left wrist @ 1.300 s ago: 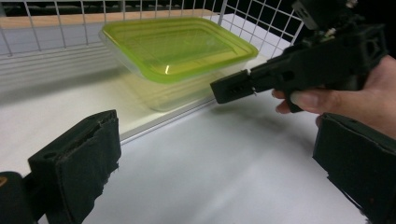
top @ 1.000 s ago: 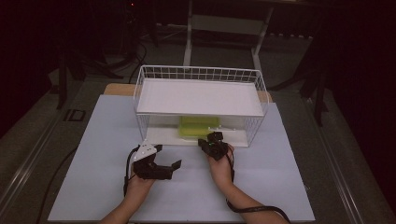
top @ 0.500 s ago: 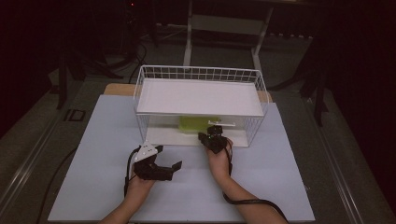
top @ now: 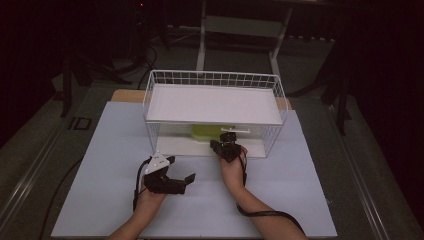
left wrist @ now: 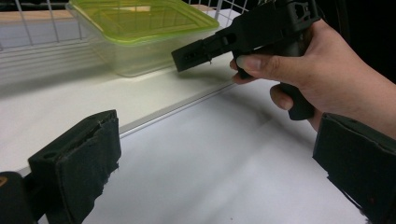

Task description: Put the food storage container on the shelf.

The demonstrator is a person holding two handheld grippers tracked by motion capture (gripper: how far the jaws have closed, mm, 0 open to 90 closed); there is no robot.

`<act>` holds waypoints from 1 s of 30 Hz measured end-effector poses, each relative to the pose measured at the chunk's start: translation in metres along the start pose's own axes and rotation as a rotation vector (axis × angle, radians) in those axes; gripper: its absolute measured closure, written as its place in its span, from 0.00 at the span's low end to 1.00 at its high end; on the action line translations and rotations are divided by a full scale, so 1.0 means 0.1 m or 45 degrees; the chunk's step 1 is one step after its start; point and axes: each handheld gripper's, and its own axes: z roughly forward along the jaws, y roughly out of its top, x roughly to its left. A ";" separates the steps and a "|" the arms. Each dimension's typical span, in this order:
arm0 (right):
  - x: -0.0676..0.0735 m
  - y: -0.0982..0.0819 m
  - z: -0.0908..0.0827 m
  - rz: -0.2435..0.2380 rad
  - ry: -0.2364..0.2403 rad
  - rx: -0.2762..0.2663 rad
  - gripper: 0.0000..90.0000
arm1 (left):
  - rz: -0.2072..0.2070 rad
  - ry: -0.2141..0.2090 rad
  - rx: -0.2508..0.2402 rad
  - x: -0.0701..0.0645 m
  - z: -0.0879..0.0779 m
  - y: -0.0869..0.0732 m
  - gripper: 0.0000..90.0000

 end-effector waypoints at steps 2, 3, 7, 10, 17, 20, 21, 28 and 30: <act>0.01 -0.01 -0.01 0.021 0.012 0.017 0.97 | 0.016 -0.028 -0.021 0.00 0.00 0.01 0.02; 0.01 -0.03 -0.04 -0.013 0.012 0.007 0.96 | 0.034 -0.032 -0.024 0.00 -0.01 0.01 0.02; 0.05 -0.07 -0.16 -0.066 0.020 -0.010 0.93 | 0.084 -0.039 -0.020 -0.01 -0.01 0.03 0.02; 0.09 -0.12 -0.26 -0.117 0.029 -0.034 0.83 | 0.086 -0.045 -0.016 -0.01 0.00 0.04 0.02; 0.12 -0.20 -0.47 -0.228 0.062 -0.121 0.43 | 0.089 -0.094 -0.043 -0.01 -0.01 0.08 0.02; 0.13 -0.22 -0.53 -0.245 0.116 -0.123 0.30 | 0.109 -0.123 -0.051 -0.04 0.00 0.12 0.02; 0.13 -0.22 -0.57 -0.247 0.185 -0.100 0.22 | 0.120 -0.135 -0.050 -0.05 0.00 0.13 0.02; 0.13 -0.22 -0.71 -0.262 0.184 -0.122 0.16 | 0.160 -0.185 -0.061 -0.09 -0.05 0.23 0.02; 0.13 -0.24 -0.78 -0.278 0.189 -0.132 0.16 | 0.164 -0.211 -0.072 -0.09 -0.07 0.24 0.02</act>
